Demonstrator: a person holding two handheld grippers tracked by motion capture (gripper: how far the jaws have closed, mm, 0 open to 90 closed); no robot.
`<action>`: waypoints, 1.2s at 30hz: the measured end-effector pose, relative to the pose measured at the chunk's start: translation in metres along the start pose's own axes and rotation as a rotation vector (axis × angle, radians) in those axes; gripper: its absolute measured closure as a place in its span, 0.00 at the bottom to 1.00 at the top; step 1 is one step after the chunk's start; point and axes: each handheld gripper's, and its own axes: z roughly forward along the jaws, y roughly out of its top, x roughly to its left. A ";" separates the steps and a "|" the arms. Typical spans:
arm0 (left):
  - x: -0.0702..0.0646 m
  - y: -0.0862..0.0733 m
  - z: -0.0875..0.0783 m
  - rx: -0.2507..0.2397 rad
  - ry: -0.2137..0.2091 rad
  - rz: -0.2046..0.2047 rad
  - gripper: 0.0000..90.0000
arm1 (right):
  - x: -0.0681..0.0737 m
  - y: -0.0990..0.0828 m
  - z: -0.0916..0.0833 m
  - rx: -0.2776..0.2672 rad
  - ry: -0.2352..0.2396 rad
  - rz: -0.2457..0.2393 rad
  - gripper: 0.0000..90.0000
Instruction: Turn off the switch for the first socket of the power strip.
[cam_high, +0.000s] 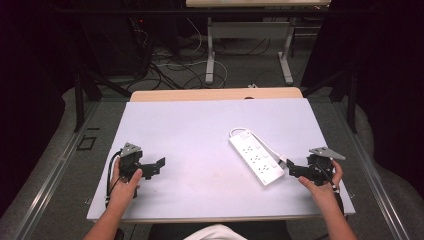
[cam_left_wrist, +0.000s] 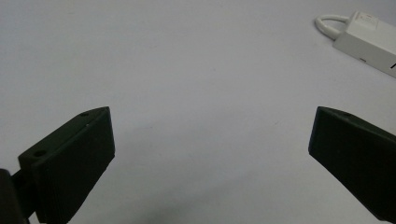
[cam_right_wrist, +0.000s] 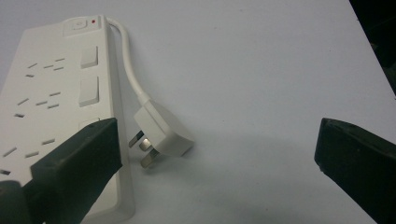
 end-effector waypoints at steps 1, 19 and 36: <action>0.000 0.000 0.000 -0.002 0.004 0.000 0.00 | 0.001 0.000 0.000 0.000 0.005 0.000 0.00; -0.002 -0.002 -0.007 0.025 0.000 0.025 0.01 | 0.008 0.009 -0.006 -0.026 0.011 -0.065 0.28; -0.003 -0.004 -0.009 0.016 0.005 0.020 0.01 | 0.017 0.023 -0.011 -0.010 0.089 -0.068 0.55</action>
